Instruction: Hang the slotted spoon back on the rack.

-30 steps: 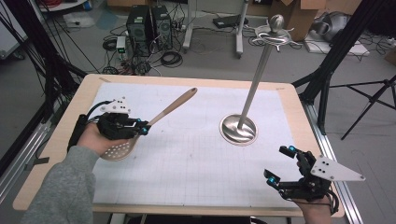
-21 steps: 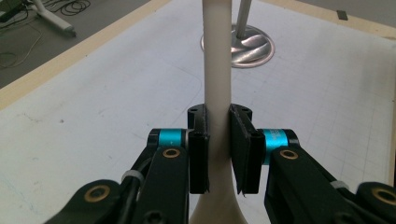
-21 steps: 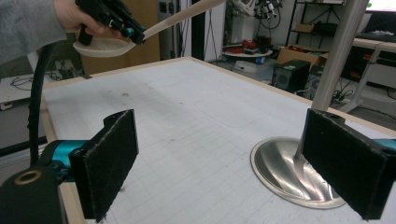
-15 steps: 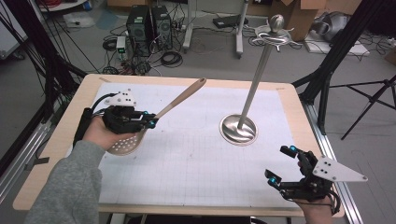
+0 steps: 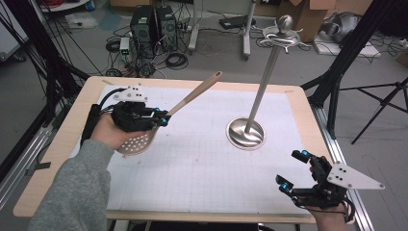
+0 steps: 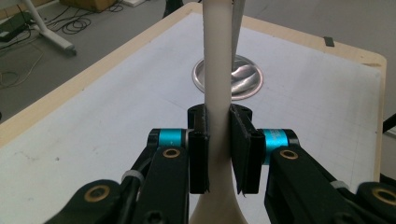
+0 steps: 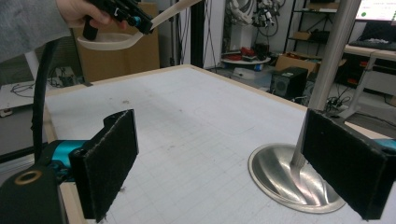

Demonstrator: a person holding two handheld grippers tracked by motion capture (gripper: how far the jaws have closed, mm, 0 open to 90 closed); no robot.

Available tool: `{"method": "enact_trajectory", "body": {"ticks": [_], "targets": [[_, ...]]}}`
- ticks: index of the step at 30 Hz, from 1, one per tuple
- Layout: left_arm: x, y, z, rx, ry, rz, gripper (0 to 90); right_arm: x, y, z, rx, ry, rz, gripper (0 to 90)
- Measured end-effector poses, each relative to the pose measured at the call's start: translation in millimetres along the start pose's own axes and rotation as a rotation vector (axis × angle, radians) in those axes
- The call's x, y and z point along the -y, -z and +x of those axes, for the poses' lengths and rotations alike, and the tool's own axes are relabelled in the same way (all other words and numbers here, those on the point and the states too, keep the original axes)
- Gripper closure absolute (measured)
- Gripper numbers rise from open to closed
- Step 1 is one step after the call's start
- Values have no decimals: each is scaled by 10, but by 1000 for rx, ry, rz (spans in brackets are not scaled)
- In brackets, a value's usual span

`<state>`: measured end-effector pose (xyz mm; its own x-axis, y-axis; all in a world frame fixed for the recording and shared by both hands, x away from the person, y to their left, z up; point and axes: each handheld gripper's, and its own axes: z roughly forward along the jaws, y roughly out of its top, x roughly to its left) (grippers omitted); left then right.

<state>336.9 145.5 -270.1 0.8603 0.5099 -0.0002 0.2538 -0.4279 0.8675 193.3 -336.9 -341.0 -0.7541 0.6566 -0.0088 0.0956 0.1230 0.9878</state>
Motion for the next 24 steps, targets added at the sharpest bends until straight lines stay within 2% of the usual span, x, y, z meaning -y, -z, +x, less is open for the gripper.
{"method": "enact_trajectory", "body": {"ticks": [8, 13, 18, 19, 24], "targets": [[-172, -36, -66, 11, -10, -13, 778, -6, 19, -6, 1, 0, -11, 101], [-290, -70, -98, 22, -36, -9, 778, -8, 33, -3, 1, -3, -8, 101], [-360, -83, -116, 30, -40, -13, 778, -9, 50, -11, 4, -6, -17, 101], [-391, -91, -125, 44, -51, -20, 778, -9, 55, -7, 1, -9, -19, 101], [-432, -113, -130, 59, -57, -38, 778, -9, 61, -1, -1, -7, -19, 101]]}}
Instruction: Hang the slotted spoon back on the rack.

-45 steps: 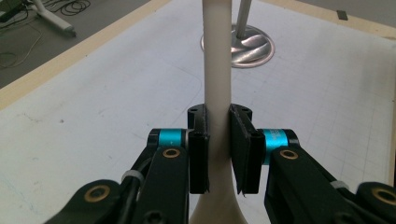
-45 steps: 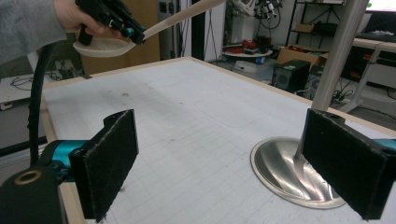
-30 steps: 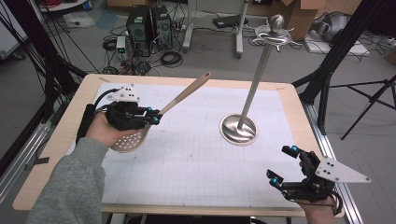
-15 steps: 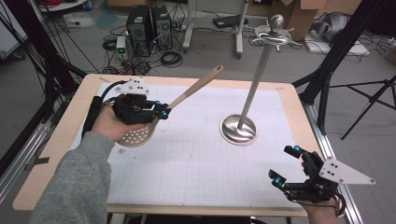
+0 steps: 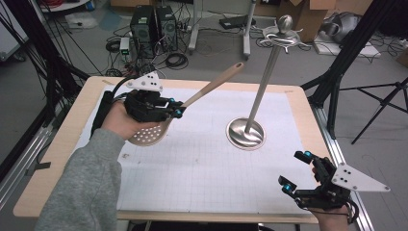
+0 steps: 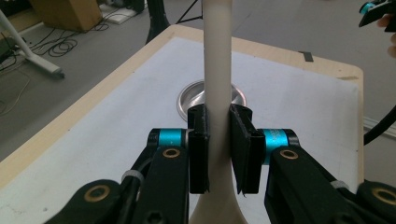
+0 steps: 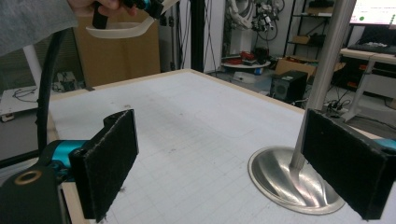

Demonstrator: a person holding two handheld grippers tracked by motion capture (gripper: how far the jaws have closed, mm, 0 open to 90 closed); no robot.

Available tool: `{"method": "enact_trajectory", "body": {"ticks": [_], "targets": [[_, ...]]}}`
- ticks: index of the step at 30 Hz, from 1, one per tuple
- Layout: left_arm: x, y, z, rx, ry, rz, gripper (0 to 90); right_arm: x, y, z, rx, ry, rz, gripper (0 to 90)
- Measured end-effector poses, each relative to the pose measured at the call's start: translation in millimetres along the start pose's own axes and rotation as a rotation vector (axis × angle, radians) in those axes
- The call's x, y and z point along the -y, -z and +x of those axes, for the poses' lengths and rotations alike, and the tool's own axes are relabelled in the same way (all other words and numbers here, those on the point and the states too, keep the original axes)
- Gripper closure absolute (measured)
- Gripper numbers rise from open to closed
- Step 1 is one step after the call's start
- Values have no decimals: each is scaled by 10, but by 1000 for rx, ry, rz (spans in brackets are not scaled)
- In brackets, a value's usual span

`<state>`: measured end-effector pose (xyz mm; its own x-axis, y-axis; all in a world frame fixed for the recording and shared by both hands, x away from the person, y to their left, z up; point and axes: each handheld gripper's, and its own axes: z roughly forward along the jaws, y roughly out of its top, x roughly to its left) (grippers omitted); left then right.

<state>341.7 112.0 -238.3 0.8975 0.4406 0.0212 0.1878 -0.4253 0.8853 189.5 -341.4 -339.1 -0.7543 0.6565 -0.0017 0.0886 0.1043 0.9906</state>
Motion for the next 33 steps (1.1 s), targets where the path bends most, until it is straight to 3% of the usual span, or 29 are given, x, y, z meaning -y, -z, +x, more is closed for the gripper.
{"method": "enact_trajectory", "body": {"ticks": [16, 22, 33], "targets": [[-193, 87, 22, 5, -6, -72, 778, -3, 30, 0, 3, -7, -12, 101], [-232, 99, 41, -4, 22, -90, 778, -8, 22, 7, -2, -1, -13, 101], [-360, 80, -11, 36, 12, -141, 778, -8, 44, -5, 0, 2, -16, 101]]}}
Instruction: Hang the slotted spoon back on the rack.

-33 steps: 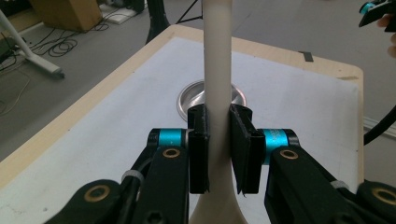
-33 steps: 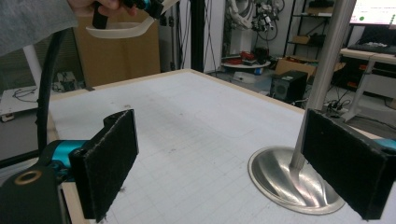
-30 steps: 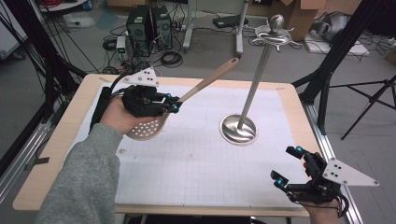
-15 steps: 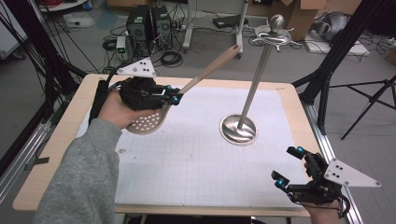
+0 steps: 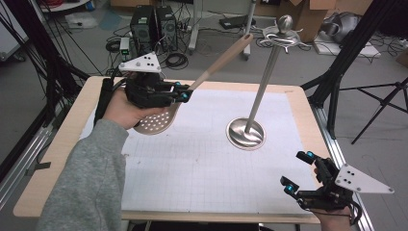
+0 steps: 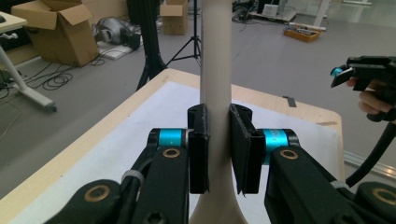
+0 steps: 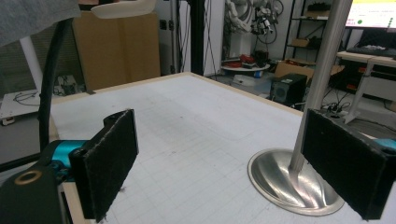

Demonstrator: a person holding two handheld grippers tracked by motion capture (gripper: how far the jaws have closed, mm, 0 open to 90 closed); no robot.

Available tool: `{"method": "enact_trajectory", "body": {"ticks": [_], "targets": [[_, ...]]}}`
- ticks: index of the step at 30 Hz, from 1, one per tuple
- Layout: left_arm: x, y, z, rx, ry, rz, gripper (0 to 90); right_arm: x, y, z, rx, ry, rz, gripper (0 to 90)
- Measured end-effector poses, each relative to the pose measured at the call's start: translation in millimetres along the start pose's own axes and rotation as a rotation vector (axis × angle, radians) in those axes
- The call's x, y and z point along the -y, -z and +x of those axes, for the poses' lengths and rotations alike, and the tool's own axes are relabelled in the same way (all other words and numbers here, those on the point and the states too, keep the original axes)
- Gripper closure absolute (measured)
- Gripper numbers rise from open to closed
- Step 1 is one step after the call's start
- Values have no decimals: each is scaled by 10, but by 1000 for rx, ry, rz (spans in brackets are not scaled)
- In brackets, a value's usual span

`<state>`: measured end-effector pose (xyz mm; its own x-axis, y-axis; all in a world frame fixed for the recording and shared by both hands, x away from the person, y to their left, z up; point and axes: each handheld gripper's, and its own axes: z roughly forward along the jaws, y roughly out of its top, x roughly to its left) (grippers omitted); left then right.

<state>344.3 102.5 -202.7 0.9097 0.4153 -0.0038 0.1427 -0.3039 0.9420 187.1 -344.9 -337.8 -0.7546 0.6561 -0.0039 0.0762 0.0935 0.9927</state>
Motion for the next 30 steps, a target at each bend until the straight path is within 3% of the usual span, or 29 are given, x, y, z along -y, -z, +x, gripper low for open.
{"method": "enact_trajectory", "body": {"ticks": [14, 30], "targets": [[-39, -110, -21, 23, 4, -5, 778, -8, 42, -4, 7, -6, -9, 101], [-19, -202, -6, 16, 8, 23, 778, -10, 68, -6, 13, -1, -17, 101]]}}
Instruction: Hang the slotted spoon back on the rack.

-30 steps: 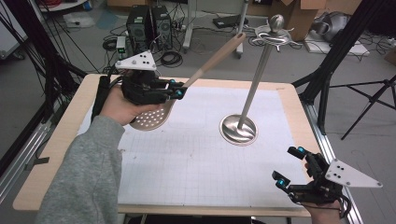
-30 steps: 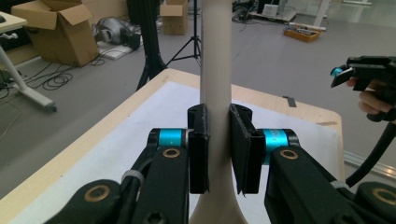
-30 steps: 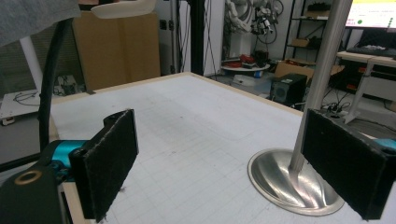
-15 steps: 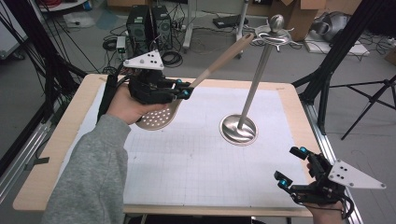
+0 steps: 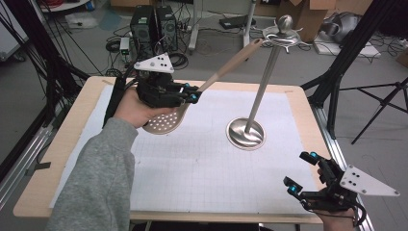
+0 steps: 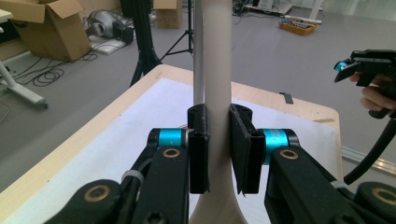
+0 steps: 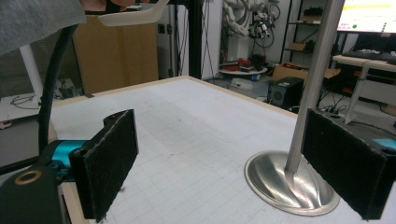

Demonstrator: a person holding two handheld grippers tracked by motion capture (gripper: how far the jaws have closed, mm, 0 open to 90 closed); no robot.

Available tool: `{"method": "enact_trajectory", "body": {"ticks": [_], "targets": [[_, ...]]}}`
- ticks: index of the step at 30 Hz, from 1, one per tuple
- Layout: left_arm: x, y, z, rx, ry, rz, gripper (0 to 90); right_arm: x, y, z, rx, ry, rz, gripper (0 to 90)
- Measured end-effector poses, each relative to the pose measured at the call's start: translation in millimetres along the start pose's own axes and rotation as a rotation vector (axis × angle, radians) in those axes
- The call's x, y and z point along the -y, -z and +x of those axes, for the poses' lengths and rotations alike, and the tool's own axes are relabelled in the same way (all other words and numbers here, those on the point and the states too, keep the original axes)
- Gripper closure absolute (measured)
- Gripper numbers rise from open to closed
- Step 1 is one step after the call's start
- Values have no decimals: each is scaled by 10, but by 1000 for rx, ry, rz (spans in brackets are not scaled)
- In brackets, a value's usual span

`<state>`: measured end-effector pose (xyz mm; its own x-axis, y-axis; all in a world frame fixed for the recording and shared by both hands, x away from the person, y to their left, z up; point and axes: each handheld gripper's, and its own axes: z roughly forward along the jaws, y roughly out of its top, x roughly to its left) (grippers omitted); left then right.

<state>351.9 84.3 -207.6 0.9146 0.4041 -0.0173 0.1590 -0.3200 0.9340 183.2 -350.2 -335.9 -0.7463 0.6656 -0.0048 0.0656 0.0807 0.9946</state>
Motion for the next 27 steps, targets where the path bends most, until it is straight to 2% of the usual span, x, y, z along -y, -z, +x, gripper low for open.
{"method": "enact_trajectory", "body": {"ticks": [6, 9, 15, 16, 27], "targets": [[6, -40, -1, 2, 0, 0, 778, -1, 7, 3, -2, -8, -2, 101], [25, -101, -7, 5, 15, 0, 778, -2, 13, 1, -2, -6, -2, 101], [44, -190, -17, -3, 11, 11, 778, -3, 12, -2, -1, -4, -6, 101], [48, -219, -20, -2, 21, 9, 778, -8, 22, 3, -1, -7, -4, 101], [68, -385, -29, -10, 26, 33, 778, -19, 50, 3, 4, -10, -14, 101]]}}
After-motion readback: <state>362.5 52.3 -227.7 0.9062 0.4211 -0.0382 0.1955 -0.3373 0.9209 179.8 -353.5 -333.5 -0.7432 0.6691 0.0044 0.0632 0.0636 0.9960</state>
